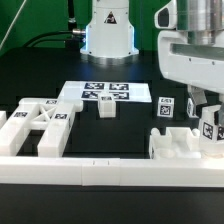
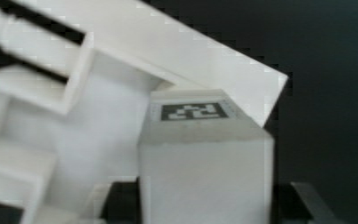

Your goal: Assemble chair

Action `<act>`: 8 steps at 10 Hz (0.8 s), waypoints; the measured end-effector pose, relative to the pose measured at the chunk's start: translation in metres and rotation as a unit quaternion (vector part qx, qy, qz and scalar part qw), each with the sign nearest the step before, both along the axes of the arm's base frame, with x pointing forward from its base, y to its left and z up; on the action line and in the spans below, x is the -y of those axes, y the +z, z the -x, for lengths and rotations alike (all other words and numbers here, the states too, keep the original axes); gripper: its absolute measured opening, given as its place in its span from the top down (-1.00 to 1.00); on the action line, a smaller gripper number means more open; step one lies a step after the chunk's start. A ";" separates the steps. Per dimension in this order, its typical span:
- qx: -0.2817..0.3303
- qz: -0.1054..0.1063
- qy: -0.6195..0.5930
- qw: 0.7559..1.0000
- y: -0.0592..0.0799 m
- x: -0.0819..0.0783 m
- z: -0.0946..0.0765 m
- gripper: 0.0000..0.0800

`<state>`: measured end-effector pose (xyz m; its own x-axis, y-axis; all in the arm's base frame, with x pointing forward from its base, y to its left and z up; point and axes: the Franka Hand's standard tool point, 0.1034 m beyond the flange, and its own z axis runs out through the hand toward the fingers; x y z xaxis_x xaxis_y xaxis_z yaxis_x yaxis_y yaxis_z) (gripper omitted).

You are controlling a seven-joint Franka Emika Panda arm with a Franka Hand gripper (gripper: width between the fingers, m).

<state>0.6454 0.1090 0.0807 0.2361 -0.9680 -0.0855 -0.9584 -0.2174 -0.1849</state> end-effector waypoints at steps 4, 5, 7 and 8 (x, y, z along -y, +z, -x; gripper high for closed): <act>-0.017 -0.022 -0.106 0.994 -0.001 0.000 0.001 0.27; -0.015 -0.019 -0.087 0.996 -0.001 -0.001 0.001 -0.26; -0.023 -0.014 -0.029 0.999 0.000 -0.009 0.003 -0.55; -0.016 -0.005 0.029 0.999 -0.001 -0.008 0.003 -0.60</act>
Offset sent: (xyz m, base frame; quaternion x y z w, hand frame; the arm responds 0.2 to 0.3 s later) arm 0.0000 0.0000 0.0000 0.0000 0.0000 0.0650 0.9979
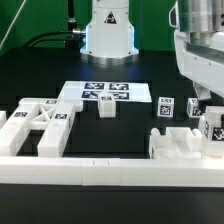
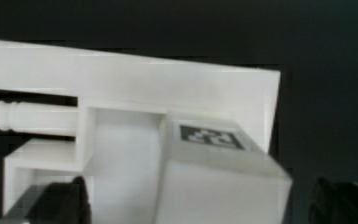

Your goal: Assemble chair

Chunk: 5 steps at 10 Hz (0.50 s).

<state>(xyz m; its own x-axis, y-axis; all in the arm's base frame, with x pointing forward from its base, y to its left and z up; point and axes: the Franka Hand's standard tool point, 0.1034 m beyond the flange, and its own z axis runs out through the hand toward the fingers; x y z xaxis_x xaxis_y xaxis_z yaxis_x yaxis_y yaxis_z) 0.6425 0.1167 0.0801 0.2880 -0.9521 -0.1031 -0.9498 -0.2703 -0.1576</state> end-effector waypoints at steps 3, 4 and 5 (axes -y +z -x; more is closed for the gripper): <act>0.014 0.014 0.109 0.994 -0.001 0.000 0.001 -0.62; 0.011 0.023 0.155 0.988 -0.003 -0.003 0.003 -0.62; 0.016 0.035 0.215 0.976 -0.003 -0.004 0.003 -0.62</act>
Offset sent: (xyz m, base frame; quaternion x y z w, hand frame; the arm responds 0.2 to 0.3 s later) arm 0.0008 0.0049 -0.0040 -0.0535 0.0140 -0.2248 0.9728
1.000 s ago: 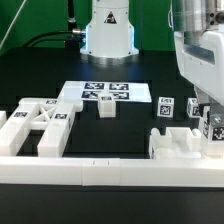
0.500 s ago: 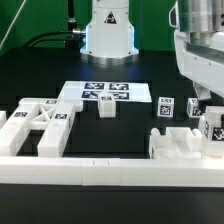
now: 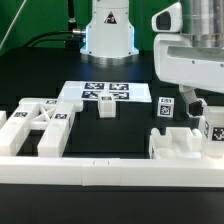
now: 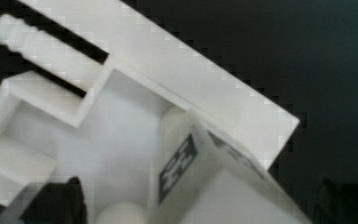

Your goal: Assemble chair

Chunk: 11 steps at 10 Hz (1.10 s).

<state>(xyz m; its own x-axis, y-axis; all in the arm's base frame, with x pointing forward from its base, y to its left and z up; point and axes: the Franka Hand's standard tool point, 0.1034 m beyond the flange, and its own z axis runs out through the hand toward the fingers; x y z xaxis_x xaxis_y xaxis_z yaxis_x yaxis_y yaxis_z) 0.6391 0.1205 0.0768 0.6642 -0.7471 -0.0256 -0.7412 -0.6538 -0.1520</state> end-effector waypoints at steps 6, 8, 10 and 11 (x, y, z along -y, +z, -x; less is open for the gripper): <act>0.008 0.051 0.272 0.961 0.006 -0.004 -0.002 -0.62; 0.021 0.066 0.352 0.933 0.006 -0.001 -0.004 -0.62; 0.028 0.069 0.366 0.928 0.005 0.000 -0.004 -0.62; 0.028 0.069 0.366 0.928 0.005 0.000 -0.004 -0.27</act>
Offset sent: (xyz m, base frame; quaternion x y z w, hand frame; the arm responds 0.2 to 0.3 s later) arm 0.0079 0.0019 0.0046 -0.0353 -0.0066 -0.2651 0.9636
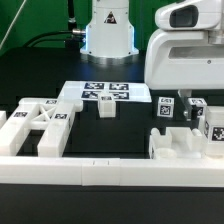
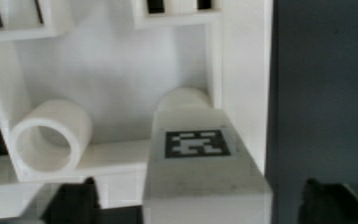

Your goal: Assemble chair

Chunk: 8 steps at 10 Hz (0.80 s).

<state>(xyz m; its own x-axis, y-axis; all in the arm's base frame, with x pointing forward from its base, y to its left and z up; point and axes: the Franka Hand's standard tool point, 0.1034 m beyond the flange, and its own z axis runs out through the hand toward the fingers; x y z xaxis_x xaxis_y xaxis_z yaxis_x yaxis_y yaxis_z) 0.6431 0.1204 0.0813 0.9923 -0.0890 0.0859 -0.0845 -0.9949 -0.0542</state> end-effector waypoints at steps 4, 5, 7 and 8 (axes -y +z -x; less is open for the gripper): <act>-0.001 -0.003 -0.018 1.000 0.000 0.000 0.000 0.29; -0.003 -0.006 -0.053 0.999 0.000 0.000 0.000 0.29; -0.006 -0.026 -0.177 0.984 -0.001 0.001 -0.001 0.29; -0.006 -0.039 -0.240 0.970 -0.001 0.002 -0.001 0.29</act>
Offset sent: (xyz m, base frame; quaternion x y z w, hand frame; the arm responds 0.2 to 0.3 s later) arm 0.0000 0.0000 0.0000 0.0000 0.0000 0.0000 1.0000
